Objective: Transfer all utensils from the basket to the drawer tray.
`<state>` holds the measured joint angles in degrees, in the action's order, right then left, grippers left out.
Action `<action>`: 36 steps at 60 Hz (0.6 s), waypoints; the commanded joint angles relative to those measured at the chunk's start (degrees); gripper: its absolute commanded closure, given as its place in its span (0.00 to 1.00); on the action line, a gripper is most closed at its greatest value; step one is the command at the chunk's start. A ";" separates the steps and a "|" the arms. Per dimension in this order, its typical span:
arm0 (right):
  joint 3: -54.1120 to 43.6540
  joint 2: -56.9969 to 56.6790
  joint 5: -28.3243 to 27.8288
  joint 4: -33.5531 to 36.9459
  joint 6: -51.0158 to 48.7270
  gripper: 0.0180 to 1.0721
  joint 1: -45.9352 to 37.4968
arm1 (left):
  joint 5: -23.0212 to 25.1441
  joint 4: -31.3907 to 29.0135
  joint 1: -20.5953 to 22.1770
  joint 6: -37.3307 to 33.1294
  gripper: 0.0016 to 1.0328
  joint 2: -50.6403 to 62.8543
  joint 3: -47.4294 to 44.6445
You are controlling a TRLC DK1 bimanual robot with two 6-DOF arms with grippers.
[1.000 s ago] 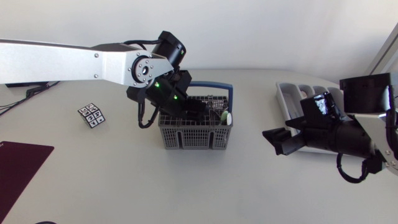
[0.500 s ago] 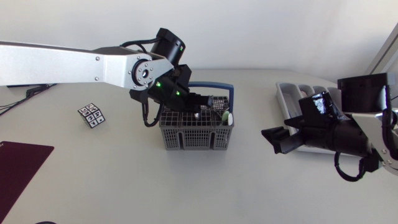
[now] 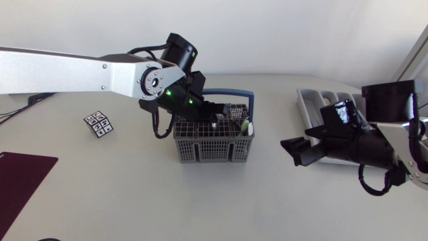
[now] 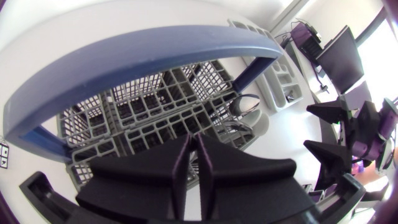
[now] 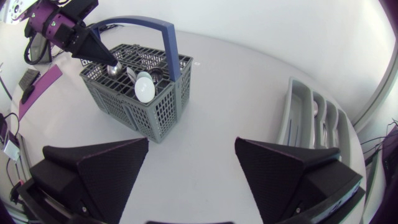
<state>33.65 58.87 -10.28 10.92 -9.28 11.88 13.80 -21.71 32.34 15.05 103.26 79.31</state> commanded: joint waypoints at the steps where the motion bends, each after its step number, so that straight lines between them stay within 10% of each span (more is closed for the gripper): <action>1: -1.48 0.63 0.09 -0.46 -0.57 0.05 0.43 | 1.23 -0.96 -0.96 -0.11 0.96 -0.34 -3.46; 36: -2.01 0.81 0.18 -0.37 -1.18 0.05 1.66 | 13.62 1.06 -5.71 1.12 0.96 -7.37 -6.97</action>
<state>32.88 58.92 -10.28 10.85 -9.50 13.08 26.81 -20.69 27.94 15.29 97.60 73.78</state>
